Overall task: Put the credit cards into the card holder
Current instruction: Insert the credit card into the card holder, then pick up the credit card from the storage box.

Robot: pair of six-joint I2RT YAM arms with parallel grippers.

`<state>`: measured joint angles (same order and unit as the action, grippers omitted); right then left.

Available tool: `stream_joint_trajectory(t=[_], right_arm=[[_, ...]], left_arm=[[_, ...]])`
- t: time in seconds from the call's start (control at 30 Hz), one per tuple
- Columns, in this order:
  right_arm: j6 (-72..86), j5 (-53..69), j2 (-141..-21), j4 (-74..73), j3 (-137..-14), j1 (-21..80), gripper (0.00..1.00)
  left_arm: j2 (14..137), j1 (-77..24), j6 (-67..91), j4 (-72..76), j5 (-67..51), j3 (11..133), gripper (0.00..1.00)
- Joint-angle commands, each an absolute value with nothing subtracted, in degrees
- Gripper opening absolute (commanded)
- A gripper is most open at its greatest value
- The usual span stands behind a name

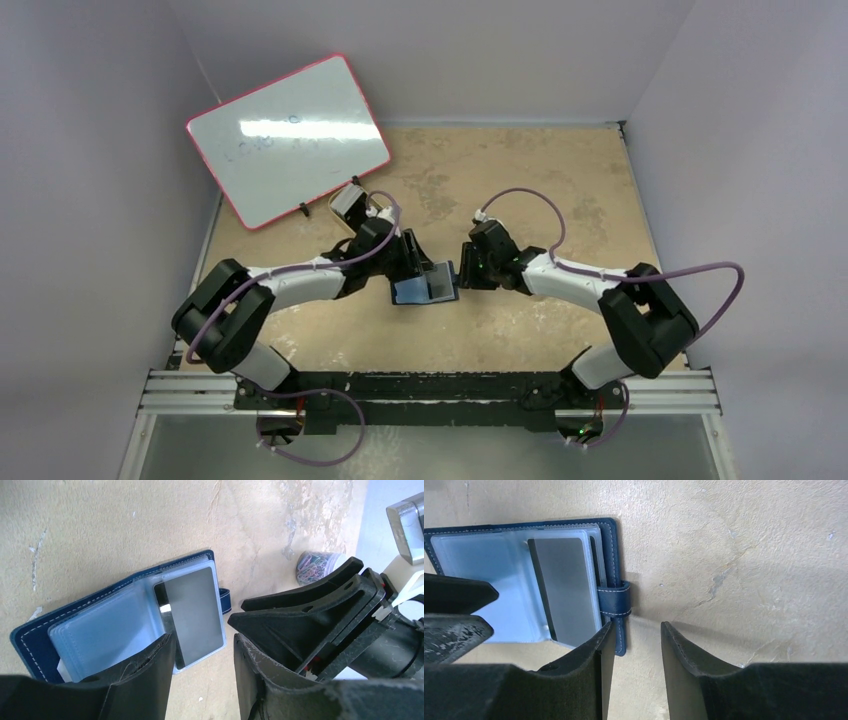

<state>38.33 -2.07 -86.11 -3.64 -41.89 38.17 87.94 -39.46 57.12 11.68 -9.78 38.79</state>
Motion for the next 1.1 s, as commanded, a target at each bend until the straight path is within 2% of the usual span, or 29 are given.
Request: stream_joint_trajectory(t=[0.0, 0.23, 0.43, 0.63, 1.07], right_arm=[[37.92, -3.51, -83.16, -6.14, -44.95, 37.97, 0.42], [36.27, -0.20, -81.35, -2.82, -45.57, 38.00, 0.44], [35.91, 1.57, -79.10, -0.73, -45.10, 38.03, 0.45], [35.70, 0.43, -77.44, -0.41, -45.23, 38.06, 0.45], [35.32, 0.81, -76.22, -0.57, -46.02, 38.04, 0.46]], left_arm=[[84.30, -39.61, 50.42, 4.06, -5.84, 44.84, 0.45], [84.25, -35.79, 36.47, -18.58, 7.21, 58.03, 0.46], [88.20, -30.63, 25.50, -31.03, 18.32, 68.62, 0.49], [93.25, -28.03, 16.06, -31.47, 26.43, 75.23, 0.59], [112.61, -26.68, 3.70, -40.87, 34.23, 94.07, 0.63]])
